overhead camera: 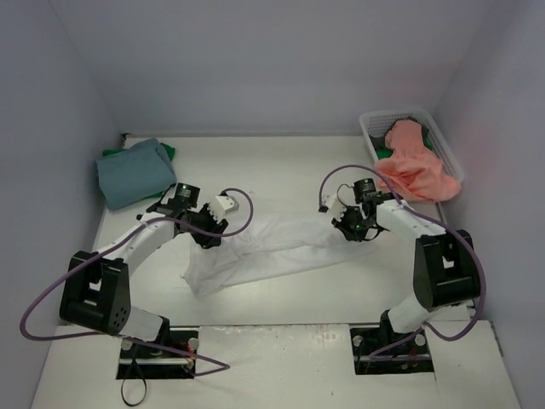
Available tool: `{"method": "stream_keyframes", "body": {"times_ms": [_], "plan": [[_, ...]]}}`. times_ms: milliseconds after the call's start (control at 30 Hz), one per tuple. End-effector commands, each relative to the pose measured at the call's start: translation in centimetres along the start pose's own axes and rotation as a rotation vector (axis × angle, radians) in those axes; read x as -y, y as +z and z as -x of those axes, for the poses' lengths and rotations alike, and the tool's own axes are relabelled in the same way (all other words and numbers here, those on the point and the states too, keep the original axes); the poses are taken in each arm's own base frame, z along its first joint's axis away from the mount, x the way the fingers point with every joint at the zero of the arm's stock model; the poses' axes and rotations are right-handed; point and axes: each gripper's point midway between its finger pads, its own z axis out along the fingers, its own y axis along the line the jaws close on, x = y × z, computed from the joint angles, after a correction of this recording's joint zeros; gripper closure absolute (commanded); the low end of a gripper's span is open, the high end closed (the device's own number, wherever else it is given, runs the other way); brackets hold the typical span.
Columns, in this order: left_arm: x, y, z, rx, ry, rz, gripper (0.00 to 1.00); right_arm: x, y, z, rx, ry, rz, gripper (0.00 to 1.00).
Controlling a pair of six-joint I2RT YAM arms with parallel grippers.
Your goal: Fold and stack the t-shirts
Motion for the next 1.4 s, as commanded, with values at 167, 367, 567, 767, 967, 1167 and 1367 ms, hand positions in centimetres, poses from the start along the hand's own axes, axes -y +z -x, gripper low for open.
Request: {"method": "stream_keyframes", "body": {"times_ms": [167,367,567,767,967,1167,1367], "plan": [[-1.9,-0.5,3.4,0.046,0.039,0.038,0.61,-3.7,0.1,-1.4,-0.09,-0.059,0.022,1.0],[-3.2,0.9,3.4,0.012,-0.012,0.043,0.61,-3.8,0.2,-1.2,-0.092,-0.064,0.017,0.99],[-3.2,1.3,3.3,-0.022,-0.038,0.017,0.78,-2.3,-0.5,1.2,-0.044,-0.066,-0.015,0.99],[-2.3,1.1,2.8,-0.04,-0.042,-0.013,0.88,-0.4,-1.0,3.8,0.008,-0.064,-0.04,0.99],[-1.4,1.3,1.6,-0.063,-0.057,-0.047,0.89,-0.4,0.4,4.1,0.0,-0.052,0.002,0.99],[-0.6,1.6,0.6,-0.098,-0.071,-0.087,0.89,-1.3,1.7,2.2,-0.057,-0.064,0.036,0.99],[-0.2,2.2,0.3,-0.126,-0.079,-0.126,0.89,-2.5,2.6,0.5,-0.098,-0.06,0.078,1.0]]}}
